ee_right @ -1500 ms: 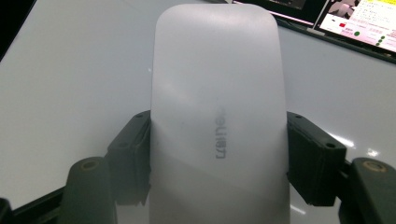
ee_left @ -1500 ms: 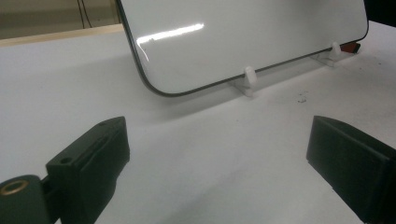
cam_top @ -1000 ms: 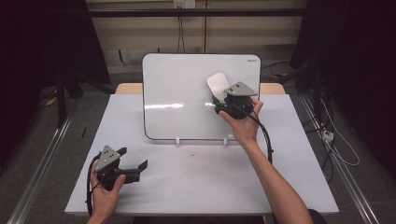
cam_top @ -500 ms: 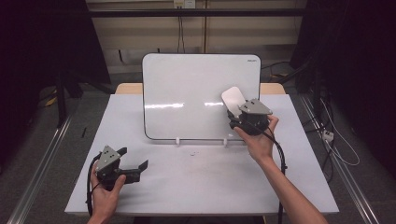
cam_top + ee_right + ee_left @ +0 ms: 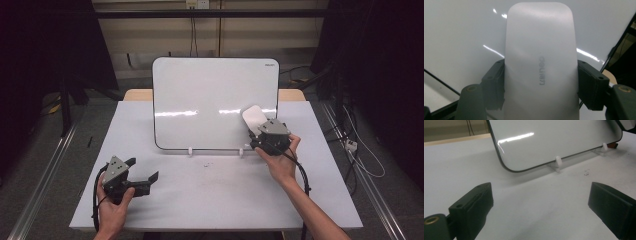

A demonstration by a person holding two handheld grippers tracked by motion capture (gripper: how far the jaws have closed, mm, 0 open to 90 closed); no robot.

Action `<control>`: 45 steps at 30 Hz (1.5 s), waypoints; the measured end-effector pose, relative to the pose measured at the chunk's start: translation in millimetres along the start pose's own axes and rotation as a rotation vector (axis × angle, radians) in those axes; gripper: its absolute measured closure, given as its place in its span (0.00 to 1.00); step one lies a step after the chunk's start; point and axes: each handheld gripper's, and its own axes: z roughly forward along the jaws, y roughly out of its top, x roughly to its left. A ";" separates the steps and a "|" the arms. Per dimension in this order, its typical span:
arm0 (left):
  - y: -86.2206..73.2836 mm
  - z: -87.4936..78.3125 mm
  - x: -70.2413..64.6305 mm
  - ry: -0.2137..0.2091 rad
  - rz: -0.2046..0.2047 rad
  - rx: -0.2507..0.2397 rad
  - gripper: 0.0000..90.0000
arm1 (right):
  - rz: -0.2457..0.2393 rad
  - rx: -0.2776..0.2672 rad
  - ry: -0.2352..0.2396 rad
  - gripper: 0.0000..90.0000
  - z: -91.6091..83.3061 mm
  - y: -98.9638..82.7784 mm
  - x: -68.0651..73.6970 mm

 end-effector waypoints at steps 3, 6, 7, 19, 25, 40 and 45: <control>0.0 -0.3 -0.1 -0.001 0.000 -0.002 0.06 | -0.019 0.025 -0.004 0.35 3.6 -6.4 3.8; -0.2 -0.1 0.7 -0.001 0.001 0.001 0.06 | -0.042 0.029 -0.026 0.35 6.5 -9.0 5.9; -0.2 0.3 0.3 -0.001 -0.005 -0.003 0.06 | -0.049 0.033 -0.031 0.35 7.2 -9.7 6.8; -0.6 1.0 -0.4 0.002 -0.010 0.002 0.06 | -0.108 0.028 -0.039 0.35 12.4 -14.7 3.7; -0.5 -1.4 1.1 0.003 -0.007 -0.003 0.06 | -0.109 0.026 -0.037 0.35 12.7 -15.2 2.3; -0.2 -0.9 0.2 -0.001 -0.003 -0.006 0.06 | 0.097 0.030 0.119 0.05 -5.8 -18.0 -11.0; 0.3 0.1 0.0 0.000 -0.002 -0.005 0.06 | 0.152 0.025 0.124 0.05 -18.4 -24.9 -20.3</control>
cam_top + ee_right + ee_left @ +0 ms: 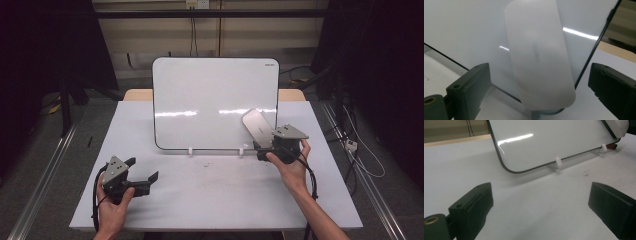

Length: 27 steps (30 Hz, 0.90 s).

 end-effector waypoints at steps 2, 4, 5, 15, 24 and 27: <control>0.2 0.1 0.0 0.001 0.007 0.003 0.06 | 0.032 0.006 0.015 0.05 -5.4 -2.0 -3.8; 0.5 -0.2 -0.2 0.003 0.007 0.000 0.06 | 0.045 -0.002 0.012 0.06 -9.6 -4.3 -5.5; 0.7 -0.2 -0.7 0.008 0.000 -0.009 0.06 | 0.053 0.000 0.023 0.06 -12.0 -6.0 -6.3; 2.5 -2.9 1.0 0.021 -0.008 -0.025 0.06 | 0.112 0.031 0.026 0.08 -32.6 -30.1 -7.5; 0.5 -5.1 -2.5 0.008 -0.046 -0.019 0.06 | 0.117 0.020 -0.015 0.08 -44.3 -50.0 -9.9; 1.0 -4.5 -1.1 0.023 -0.026 -0.013 0.06 | 0.128 0.015 -0.019 0.08 -48.4 -58.9 -9.4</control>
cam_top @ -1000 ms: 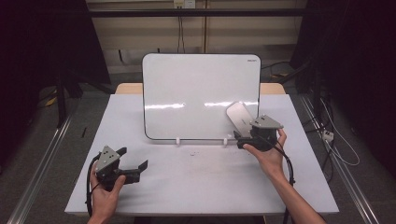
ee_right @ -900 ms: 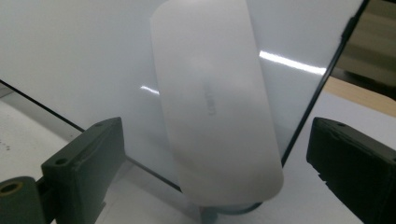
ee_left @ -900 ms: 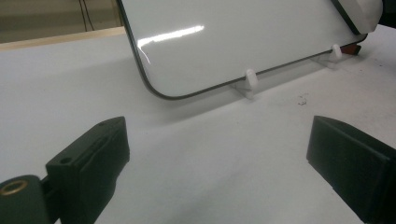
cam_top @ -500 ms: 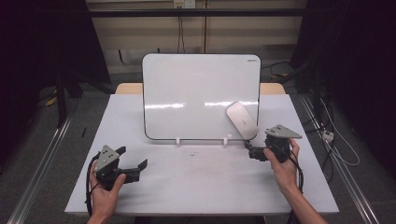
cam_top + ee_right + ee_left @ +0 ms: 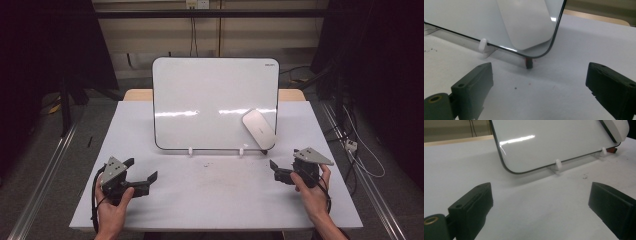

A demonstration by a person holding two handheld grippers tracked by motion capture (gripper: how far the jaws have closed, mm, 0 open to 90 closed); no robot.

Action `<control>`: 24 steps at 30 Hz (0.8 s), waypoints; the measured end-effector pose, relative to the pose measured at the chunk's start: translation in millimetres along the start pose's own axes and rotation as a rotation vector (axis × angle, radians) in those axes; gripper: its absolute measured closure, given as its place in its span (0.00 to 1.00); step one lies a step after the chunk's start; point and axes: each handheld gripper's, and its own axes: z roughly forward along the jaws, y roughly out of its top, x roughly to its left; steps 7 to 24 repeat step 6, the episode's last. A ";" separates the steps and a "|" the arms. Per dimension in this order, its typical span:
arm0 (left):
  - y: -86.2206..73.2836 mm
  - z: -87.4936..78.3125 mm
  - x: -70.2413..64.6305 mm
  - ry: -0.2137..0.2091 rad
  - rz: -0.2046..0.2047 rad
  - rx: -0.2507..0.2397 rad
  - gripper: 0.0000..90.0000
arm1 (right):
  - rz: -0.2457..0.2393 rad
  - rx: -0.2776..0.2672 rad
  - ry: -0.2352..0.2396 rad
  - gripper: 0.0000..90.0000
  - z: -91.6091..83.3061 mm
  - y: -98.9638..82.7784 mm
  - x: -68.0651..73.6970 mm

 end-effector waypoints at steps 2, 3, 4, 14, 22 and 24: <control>-0.3 0.3 1.9 0.005 -0.008 0.003 0.06 | 0.018 -0.009 0.003 0.08 -1.1 -5.3 -0.9; -0.4 0.4 2.2 0.009 -0.011 0.002 0.06 | 0.020 -0.005 0.003 0.08 -1.1 -6.8 -1.0; -0.3 0.2 2.4 0.010 -0.013 0.001 0.06 | 0.025 0.000 0.008 0.08 -1.5 -7.3 -0.4; -0.8 1.1 2.0 0.012 -0.015 0.000 0.06 | 0.016 -0.004 0.013 0.07 -1.4 -7.0 0.2; -0.8 1.1 2.0 0.012 -0.015 0.000 0.06 | 0.016 -0.004 0.013 0.07 -1.4 -7.0 0.2; -0.8 1.1 2.0 0.012 -0.015 0.000 0.06 | 0.016 -0.004 0.013 0.07 -1.4 -7.0 0.2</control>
